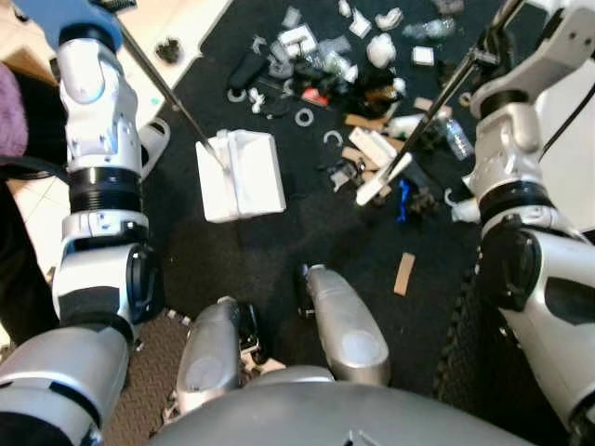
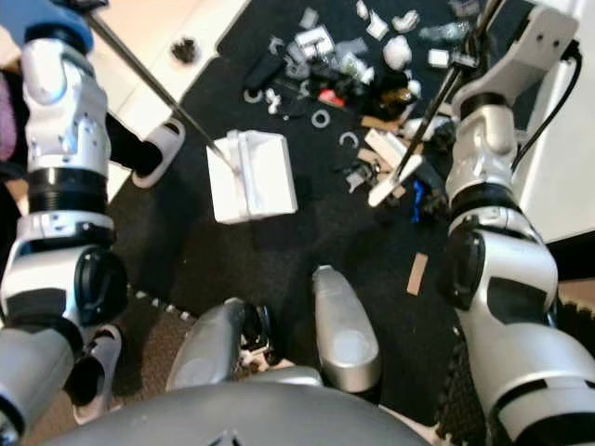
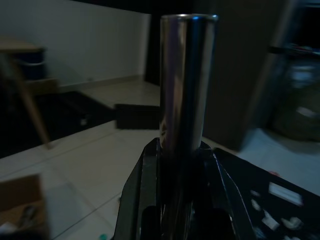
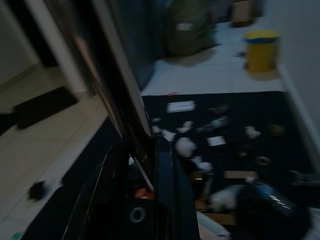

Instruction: Sweep floor

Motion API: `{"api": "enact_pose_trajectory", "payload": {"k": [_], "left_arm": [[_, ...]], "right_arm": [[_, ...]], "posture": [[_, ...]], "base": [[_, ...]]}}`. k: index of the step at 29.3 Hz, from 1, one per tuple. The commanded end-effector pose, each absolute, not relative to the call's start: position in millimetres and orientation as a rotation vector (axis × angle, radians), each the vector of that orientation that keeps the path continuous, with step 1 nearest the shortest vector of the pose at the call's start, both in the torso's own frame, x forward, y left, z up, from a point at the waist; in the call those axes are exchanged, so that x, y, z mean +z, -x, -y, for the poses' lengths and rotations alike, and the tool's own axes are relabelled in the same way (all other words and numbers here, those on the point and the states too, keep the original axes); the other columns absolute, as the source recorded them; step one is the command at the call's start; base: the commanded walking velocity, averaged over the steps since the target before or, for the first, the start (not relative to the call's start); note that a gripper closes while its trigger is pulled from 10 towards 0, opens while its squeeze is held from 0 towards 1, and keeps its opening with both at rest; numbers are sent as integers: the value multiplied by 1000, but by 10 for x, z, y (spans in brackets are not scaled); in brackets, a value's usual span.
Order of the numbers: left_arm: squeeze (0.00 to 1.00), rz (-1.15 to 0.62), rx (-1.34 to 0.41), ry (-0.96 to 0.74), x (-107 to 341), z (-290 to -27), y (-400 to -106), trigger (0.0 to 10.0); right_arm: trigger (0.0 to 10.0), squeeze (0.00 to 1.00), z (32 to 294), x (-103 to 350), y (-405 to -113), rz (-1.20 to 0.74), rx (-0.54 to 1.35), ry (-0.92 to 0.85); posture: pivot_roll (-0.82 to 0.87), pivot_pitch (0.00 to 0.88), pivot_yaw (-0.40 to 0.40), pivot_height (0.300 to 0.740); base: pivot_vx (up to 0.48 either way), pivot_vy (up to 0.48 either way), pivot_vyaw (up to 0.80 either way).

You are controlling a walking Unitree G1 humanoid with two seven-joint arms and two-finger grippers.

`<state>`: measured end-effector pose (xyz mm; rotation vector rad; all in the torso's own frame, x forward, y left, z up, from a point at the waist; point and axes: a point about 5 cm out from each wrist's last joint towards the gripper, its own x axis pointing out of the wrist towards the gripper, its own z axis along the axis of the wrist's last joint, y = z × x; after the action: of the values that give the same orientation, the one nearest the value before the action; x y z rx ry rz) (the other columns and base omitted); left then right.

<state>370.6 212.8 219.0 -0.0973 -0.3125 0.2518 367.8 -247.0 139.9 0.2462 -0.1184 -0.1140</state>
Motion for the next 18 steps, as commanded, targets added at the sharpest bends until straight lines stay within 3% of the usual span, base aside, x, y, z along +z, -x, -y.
{"api": "enact_pose_trajectory", "payload": {"k": [1, 18], "left_arm": [[0, 347, 249, 98, 2269, -2117, -3706, 10000], [0, 345, 253, 97, 2269, -2136, -3706, 10000]], "right_arm": [[10000, 0, 2482, 1457, -3692, 143, -115, -250], [10000, 0, 2473, 1438, -3688, 138, -116, -254]], "posture": [[-45, 53, -16, 740], [-42, 62, -14, 740]], "base": [[0, 0, -800], [0, 0, -800]]}}
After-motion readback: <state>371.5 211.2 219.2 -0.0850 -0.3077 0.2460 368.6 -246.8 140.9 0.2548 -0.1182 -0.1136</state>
